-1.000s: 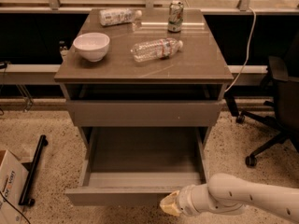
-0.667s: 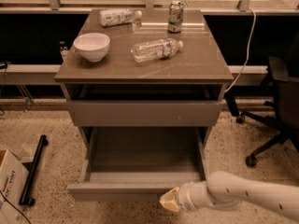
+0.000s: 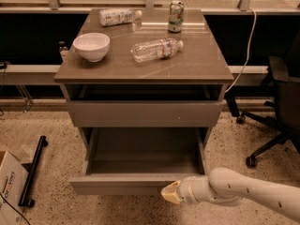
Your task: Close middle drawer
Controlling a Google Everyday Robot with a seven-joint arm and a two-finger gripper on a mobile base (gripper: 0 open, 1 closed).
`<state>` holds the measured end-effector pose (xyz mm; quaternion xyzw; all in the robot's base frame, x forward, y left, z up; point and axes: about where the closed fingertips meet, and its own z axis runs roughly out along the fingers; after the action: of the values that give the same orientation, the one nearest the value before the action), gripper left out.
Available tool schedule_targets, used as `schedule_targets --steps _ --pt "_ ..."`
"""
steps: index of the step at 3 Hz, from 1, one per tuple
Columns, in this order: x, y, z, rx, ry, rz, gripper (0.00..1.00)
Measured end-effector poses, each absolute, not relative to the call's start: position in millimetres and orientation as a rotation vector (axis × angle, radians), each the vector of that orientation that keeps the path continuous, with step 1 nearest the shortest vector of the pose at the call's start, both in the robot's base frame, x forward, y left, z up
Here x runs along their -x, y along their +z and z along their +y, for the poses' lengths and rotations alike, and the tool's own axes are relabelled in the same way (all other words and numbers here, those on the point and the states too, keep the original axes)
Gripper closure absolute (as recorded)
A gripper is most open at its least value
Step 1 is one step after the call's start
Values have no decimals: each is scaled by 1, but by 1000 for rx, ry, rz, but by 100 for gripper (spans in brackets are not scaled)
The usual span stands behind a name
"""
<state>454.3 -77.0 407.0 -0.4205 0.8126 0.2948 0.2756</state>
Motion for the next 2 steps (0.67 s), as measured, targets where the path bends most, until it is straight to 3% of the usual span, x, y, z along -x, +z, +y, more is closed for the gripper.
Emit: schedule_targets --steps 2 --pt "-478 411 -79 1113 775 2143 100"
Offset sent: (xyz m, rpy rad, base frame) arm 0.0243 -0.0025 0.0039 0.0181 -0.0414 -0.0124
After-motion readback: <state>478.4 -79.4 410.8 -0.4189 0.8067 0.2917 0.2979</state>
